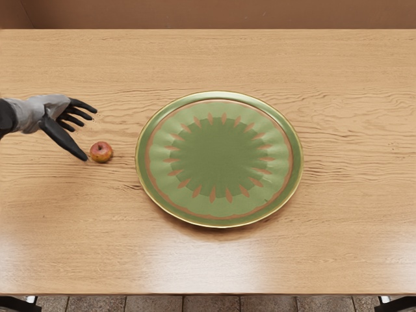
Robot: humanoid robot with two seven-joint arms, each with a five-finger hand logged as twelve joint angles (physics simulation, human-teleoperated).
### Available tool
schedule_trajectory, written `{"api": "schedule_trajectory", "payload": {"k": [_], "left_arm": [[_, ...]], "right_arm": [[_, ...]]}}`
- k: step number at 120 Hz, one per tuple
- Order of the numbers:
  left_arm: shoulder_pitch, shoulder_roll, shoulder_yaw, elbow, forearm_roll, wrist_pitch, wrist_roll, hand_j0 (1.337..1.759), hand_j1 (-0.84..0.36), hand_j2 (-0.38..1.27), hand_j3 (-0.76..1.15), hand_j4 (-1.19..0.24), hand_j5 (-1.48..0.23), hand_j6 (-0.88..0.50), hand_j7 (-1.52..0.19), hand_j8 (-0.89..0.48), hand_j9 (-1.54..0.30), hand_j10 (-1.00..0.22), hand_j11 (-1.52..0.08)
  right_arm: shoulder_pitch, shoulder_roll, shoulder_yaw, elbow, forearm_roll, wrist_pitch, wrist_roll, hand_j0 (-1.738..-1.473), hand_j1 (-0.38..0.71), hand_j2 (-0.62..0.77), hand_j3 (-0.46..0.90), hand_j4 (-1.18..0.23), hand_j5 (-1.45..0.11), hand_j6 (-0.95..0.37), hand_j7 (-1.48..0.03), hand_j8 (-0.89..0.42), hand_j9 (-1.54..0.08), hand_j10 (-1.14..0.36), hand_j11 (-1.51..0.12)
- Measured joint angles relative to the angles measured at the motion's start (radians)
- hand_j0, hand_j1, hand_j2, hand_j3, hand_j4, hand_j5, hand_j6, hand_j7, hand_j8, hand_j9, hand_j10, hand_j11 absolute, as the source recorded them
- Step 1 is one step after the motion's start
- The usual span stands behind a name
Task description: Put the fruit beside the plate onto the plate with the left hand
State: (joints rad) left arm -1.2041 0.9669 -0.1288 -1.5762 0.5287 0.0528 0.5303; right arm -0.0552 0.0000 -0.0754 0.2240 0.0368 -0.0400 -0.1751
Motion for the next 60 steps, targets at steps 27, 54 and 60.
{"api": "schedule_trajectory", "payload": {"k": [27, 54, 60], "left_arm": [[-0.001, -0.117, 0.066, -0.057, 0.079, 0.262, 0.062, 1.658, 0.06, 0.05, 0.0, -0.25, -0.32, -0.25, -0.32, -0.25, -0.32, -0.25, -0.32], [0.004, -0.192, 0.122, -0.069, 0.095, 0.452, 0.078, 1.658, 0.06, 0.05, 0.0, -0.25, -0.32, -0.25, -0.32, -0.25, -0.32, -0.25, -0.32], [0.005, -0.192, 0.128, -0.07, 0.095, 0.466, 0.079, 1.658, 0.06, 0.05, 0.0, -0.25, -0.32, -0.25, -0.32, -0.25, -0.32, -0.25, -0.32]], "right_arm": [[0.0, 0.0, 0.0, 0.0, 0.0, 0.0, 0.0, -1.658, -0.3, -0.01, 0.0, -0.04, -0.05, -0.04, -0.05, -0.04, -0.05, -0.04, -0.05], [0.0, 0.0, 0.0, 0.0, 0.0, 0.0, 0.0, -1.658, -0.3, -0.01, 0.0, -0.04, -0.05, -0.04, -0.05, -0.04, -0.05, -0.04, -0.05], [0.0, 0.0, 0.0, 0.0, 0.0, 0.0, 0.0, -1.658, -0.3, -0.01, 0.0, -0.04, -0.05, -0.04, -0.05, -0.04, -0.05, -0.04, -0.05]]}}
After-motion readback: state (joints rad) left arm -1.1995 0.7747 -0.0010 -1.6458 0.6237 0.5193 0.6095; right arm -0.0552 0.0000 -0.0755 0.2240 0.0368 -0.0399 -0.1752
